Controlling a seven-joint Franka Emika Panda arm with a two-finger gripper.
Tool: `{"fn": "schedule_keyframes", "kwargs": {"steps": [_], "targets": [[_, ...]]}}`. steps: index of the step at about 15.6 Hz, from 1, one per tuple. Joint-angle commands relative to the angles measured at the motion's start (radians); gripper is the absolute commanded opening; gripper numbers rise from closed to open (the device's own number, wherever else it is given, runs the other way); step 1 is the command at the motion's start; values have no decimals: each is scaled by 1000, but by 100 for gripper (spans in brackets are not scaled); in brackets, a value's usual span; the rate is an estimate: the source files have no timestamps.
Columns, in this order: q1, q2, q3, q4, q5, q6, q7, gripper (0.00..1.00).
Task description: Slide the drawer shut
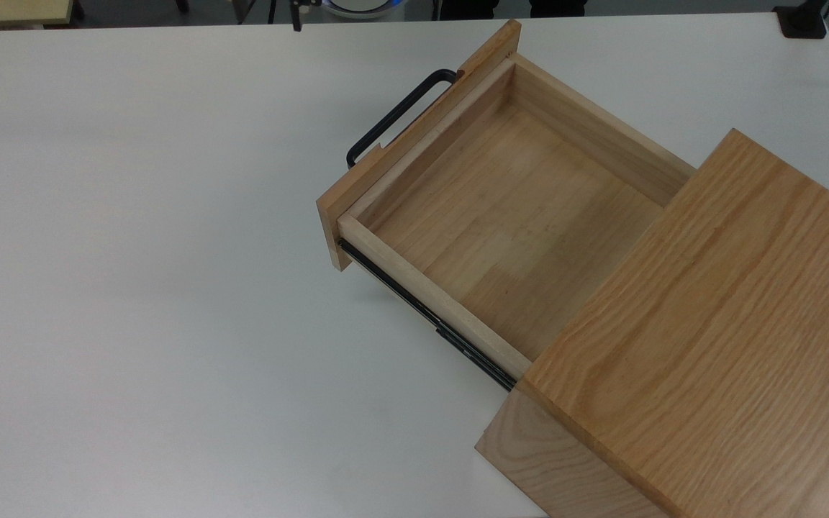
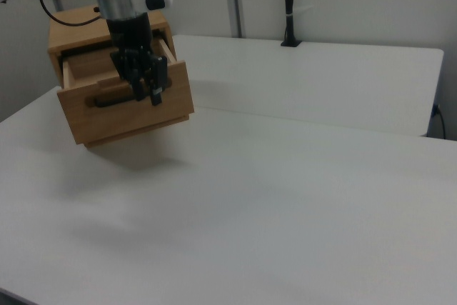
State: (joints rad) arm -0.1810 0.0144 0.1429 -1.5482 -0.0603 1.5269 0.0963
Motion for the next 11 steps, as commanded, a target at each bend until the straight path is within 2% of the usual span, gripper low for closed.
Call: {"fn": "schedule_keyframes", "kwargs": {"steps": [1, 6, 9, 11], "targets": [[9, -2, -2, -6, 5, -1, -72, 0], [75, 35, 0, -35, 8, 42, -153, 0], [124, 73, 0, -44, 8, 73, -248, 0], [158, 105, 0, -47, 8, 119, -253, 0]]}}
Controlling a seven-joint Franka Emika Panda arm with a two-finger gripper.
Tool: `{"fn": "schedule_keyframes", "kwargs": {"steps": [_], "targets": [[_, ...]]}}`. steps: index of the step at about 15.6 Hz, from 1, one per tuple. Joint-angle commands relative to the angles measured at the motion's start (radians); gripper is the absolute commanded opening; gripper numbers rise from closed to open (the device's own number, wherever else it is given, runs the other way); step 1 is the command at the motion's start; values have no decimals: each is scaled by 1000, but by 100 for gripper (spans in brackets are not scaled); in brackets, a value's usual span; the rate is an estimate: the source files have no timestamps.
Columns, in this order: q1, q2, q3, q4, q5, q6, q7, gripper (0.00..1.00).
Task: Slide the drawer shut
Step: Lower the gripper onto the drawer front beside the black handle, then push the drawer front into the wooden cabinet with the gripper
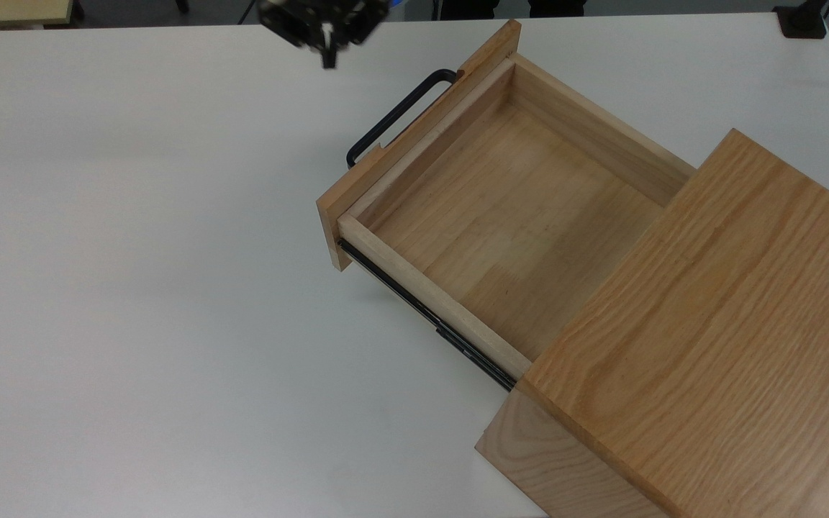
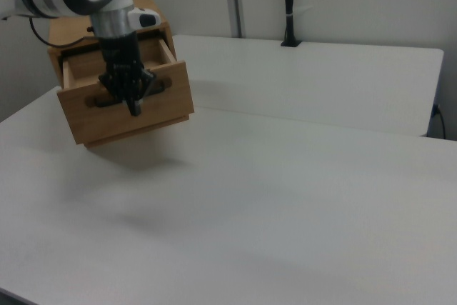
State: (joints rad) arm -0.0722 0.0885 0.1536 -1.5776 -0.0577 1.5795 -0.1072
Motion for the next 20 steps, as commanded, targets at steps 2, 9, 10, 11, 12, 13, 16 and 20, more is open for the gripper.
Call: {"fn": "schedule_keyframes", "kwargs": {"steps": [2, 9, 10, 11, 12, 13, 16, 20], "targets": [[80, 63, -11, -16, 6, 109, -51, 0], [84, 106, -8, -7, 171, 322, -178, 0], [91, 111, -3, -7, 185, 370, -175, 0], [101, 122, 7, -7, 194, 417, -170, 0], [110, 132, 17, -7, 196, 462, -166, 0], [120, 140, 20, -7, 197, 500, -164, 0], [153, 181, 38, 13, 219, 617, -163, 0], [195, 229, 52, 16, 226, 815, -157, 0]]}}
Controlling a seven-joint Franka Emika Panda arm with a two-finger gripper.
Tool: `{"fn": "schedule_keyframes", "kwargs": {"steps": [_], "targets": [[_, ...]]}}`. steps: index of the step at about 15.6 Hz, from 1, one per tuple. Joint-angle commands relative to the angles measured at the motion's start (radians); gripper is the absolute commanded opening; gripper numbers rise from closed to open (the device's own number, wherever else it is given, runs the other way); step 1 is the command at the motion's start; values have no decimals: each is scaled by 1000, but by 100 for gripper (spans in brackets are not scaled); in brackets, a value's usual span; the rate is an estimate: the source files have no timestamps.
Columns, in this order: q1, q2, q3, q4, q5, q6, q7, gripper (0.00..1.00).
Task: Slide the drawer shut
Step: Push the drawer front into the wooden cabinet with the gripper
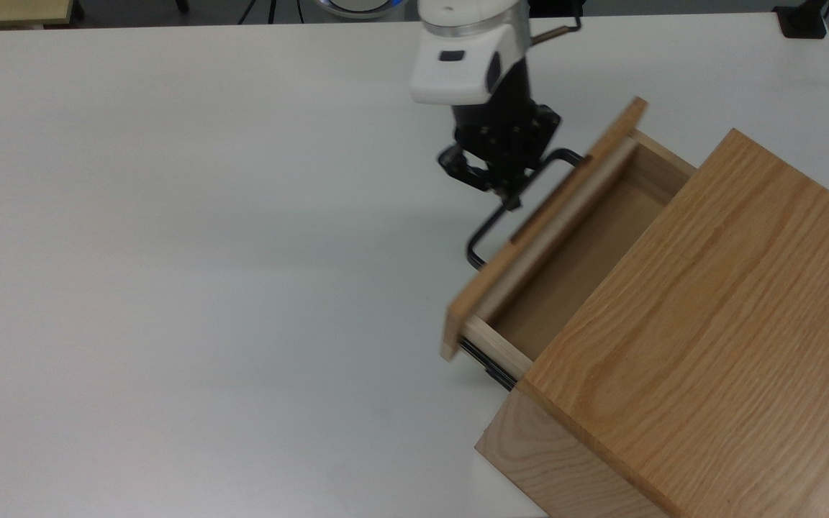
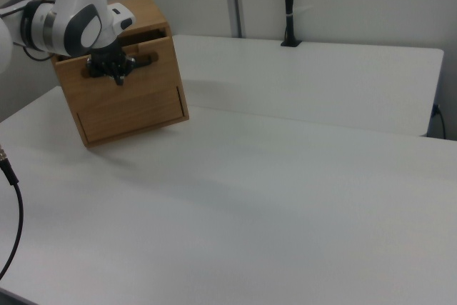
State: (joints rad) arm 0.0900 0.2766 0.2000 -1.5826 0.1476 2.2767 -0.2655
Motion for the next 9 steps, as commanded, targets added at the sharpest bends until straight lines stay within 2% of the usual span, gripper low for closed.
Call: {"fn": "schedule_keyframes", "kwargs": {"steps": [1, 6, 9], "targets": [[43, 55, 6, 23, 20, 160, 2, 0], [86, 115, 7, 33, 17, 400, 23, 0], [93, 125, 7, 33, 13, 449, 23, 0]]}}
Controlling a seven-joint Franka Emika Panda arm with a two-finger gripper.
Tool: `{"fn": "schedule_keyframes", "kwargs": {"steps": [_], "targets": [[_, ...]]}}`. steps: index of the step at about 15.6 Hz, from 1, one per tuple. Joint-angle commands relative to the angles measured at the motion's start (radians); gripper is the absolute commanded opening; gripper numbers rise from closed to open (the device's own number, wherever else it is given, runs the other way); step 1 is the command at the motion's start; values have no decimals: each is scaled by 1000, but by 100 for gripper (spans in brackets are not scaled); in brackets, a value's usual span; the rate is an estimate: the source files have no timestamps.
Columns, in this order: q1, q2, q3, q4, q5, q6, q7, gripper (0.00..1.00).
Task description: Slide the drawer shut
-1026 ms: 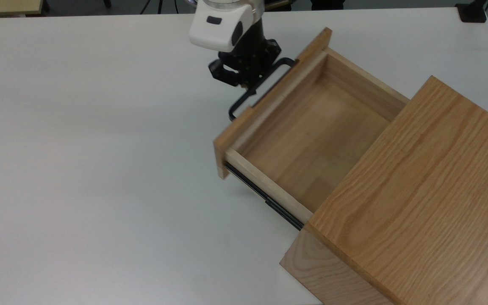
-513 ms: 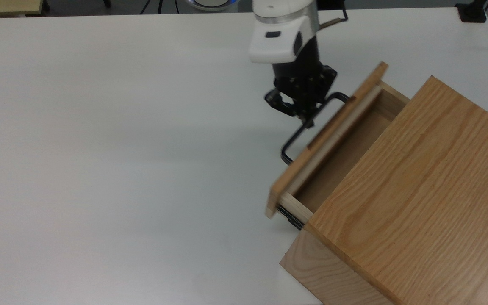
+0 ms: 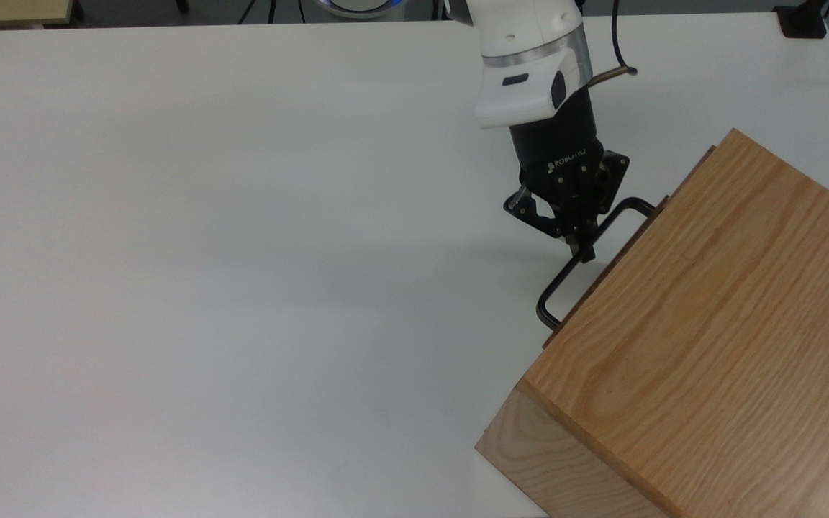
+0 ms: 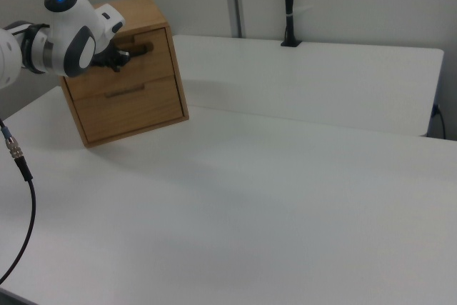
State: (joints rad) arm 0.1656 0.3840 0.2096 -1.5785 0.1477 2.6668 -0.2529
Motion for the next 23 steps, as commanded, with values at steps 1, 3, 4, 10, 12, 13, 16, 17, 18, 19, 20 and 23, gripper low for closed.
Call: {"fn": "schedule_keyframes", "kwargs": {"steps": [1, 3, 4, 10, 12, 13, 16, 17, 18, 19, 20, 23], "targets": [[15, 18, -2, 31, 13, 59, 9, 0], [17, 16, -2, 26, 12, 58, 4, 0], [15, 16, -2, 25, 10, 56, 4, 0], [-56, -7, -12, -18, 13, -144, 56, 0], [-113, -27, -15, -17, 9, -287, 60, 0], [-144, -39, -15, -17, 9, -350, 60, 0], [-222, -97, -36, -18, -45, -567, 67, 0], [-236, -121, -50, -18, -87, -658, 93, 0], [-247, -148, -62, -18, -126, -738, 137, 0], [-251, -174, -78, -18, -160, -808, 189, 0], [-253, -195, -90, -18, -192, -868, 229, 0], [-267, -269, -104, -21, -235, -993, 316, 0]]}}
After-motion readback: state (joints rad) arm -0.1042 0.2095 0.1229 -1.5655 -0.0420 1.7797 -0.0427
